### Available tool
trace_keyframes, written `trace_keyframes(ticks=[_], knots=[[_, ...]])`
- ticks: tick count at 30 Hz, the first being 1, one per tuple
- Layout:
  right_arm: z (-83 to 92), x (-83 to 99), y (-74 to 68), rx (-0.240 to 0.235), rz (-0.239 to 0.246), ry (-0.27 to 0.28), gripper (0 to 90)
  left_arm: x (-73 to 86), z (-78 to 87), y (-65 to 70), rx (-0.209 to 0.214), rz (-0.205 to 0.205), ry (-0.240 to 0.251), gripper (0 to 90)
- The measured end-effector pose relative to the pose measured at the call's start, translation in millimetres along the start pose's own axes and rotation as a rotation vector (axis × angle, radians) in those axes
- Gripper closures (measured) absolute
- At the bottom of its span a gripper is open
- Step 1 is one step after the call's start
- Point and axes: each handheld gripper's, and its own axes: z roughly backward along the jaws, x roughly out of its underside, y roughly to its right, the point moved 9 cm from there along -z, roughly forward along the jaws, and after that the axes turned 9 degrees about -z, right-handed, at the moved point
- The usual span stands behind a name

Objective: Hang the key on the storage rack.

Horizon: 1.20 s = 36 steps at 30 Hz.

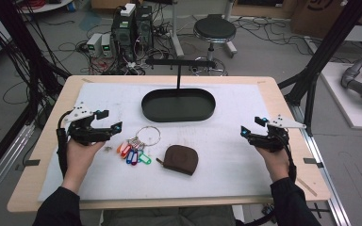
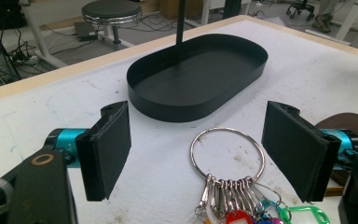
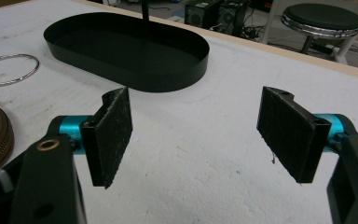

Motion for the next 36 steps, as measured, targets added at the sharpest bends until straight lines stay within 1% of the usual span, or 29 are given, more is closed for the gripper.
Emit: trace_keyframes(ticks=[2, 9, 13, 16, 19, 20, 25, 26, 27, 28, 29, 30, 32, 34, 35, 36], knots=[[-0.2, 0.1, 0.2, -0.001, 0.002, -0.001, 27.1, 0.8, -0.1, 0.2, 0.003, 0.006, -0.004, 24.4], [-0.1, 0.3, 1.4, -0.001, -0.009, -0.002, 27.0, 0.0, -0.9, 2.0, 0.006, 0.009, -0.007, 24.7], [-0.1, 0.9, 1.9, -0.001, -0.011, -0.005, 27.0, 1.4, -4.9, 4.9, 0.02, 0.013, -0.021, 25.0], [0.2, 0.8, 2.3, -0.001, -0.008, -0.002, 27.0, 2.7, -7.6, 8.0, 0.033, 0.008, -0.033, 25.7], [0.1, 0.9, 2.3, 0.001, -0.007, -0.003, 27.1, 3.5, -10.5, 11.3, 0.038, 0.005, -0.039, 29.6], [-0.1, 0.9, 2.1, 0.002, -0.008, -0.002, 27.0, 3.5, -10.5, 11.3, 0.038, 0.005, -0.039, 29.6], [-1.1, 1.3, 1.6, 0.0, -0.005, -0.006, 27.0, 6.8, -17.2, 15.5, 0.045, 0.007, -0.059, 35.7], [-1.4, 1.4, 2.0, 0.001, -0.003, -0.006, 27.0, 10.1, -21.3, 17.0, 0.043, 0.008, -0.082, 36.7], [-1.4, 1.8, 1.8, 0.0, -0.004, -0.01, 27.1, 10.1, -21.3, 17.0, 0.043, 0.008, -0.082, 37.3], [-1.4, 1.8, 1.8, 0.0, -0.004, -0.01, 27.1, 11.8, -23.6, 17.6, 0.044, 0.009, -0.093, 37.3], [-1.9, 1.9, 1.8, 0.0, -0.002, -0.01, 27.0, 15.4, -28.6, 19.1, 0.051, 0.019, -0.116, 39.0], [-1.9, 2.2, 1.3, 0.0, -0.005, -0.013, 27.1, 15.4, -28.6, 19.1, 0.051, 0.019, -0.116, 39.4], [-2.0, 2.2, 1.4, 0.0, -0.003, -0.013, 27.1, 19.2, -34.1, 18.8, 0.057, 0.02, -0.143, 39.9], [-2.2, 2.2, 1.2, 0.0, 0.003, -0.013, 27.1, 21.9, -39.5, 18.1, 0.062, 0.032, -0.165, 42.4], [-2.3, 2.2, 1.1, 0.0, 0.003, -0.013, 27.0, 23.6, -44.6, 18.0, 0.072, 0.044, -0.173, 43.7], [-2.3, 2.5, 1.0, 0.0, 0.003, -0.015, 27.1, 24.5, -47.0, 17.4, 0.074, 0.04, -0.183, 44.9]])
